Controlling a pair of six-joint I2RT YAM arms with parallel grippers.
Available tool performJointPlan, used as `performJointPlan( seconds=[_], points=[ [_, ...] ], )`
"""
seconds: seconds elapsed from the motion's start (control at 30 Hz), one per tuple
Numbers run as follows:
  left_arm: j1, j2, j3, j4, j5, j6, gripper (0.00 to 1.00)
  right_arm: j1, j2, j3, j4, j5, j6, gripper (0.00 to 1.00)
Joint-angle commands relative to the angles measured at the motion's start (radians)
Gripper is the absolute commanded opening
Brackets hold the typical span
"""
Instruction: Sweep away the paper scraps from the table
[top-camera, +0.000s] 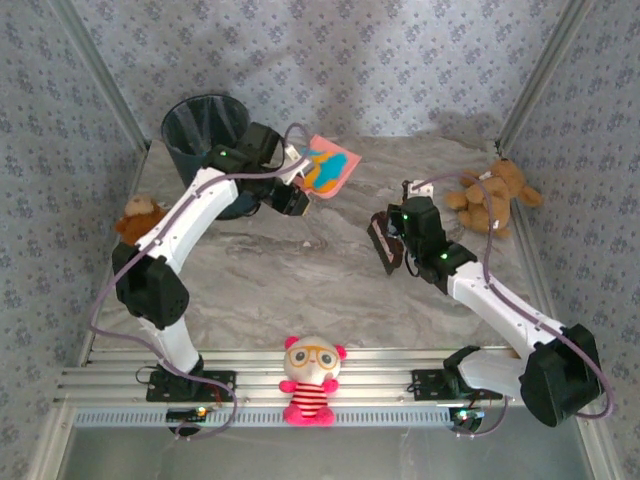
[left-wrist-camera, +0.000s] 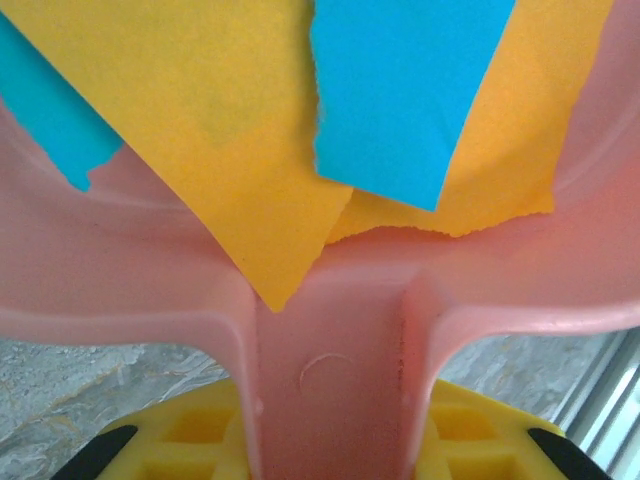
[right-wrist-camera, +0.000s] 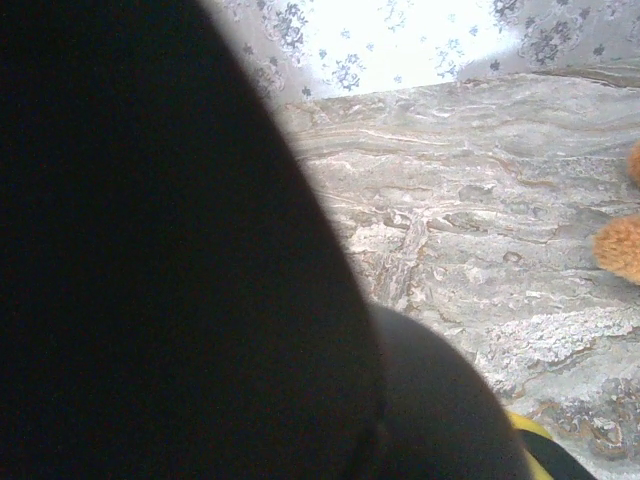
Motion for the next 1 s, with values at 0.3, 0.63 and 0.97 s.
performJointPlan(
  seconds=[0.3, 0.63, 0.97],
  points=[
    [0.097, -0.045, 0.204, -0.054, 0.09, -0.193, 0.0, -0.014, 0.025, 0.087, -0.026, -0.058, -0.041, 0.0],
    [0.239, -0.049, 0.253, 0.015, 0.179, -0.381, 0.0, -0.022, 0.048, 0.112, -0.056, -0.089, -0.049, 0.0],
    [0.337, -0.03, 0.259, 0.082, 0.217, -0.54, 0.0, -0.031, 0.057, 0.118, -0.056, -0.104, -0.047, 0.0]
  ],
)
